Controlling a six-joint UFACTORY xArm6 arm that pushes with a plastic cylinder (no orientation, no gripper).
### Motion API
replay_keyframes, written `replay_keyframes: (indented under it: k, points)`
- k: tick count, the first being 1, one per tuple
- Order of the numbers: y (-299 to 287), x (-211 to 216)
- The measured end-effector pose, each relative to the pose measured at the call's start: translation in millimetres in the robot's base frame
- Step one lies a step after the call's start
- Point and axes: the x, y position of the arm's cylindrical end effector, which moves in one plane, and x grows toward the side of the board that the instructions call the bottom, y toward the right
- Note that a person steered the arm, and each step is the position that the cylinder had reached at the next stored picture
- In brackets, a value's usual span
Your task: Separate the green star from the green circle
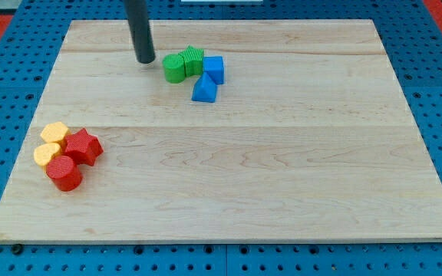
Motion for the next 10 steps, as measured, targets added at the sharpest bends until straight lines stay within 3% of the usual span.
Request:
replay_keyframes:
  k: [1,3,5,6,7,8,10]
  points:
    - [-0.1,52.1]
    - [85.4,0.4]
    - [113.1,-57.5]
    - [156.2,-77.9]
    - [210.1,-68.4]
    - [206.8,-47.4]
    - [179.4,-102.5]
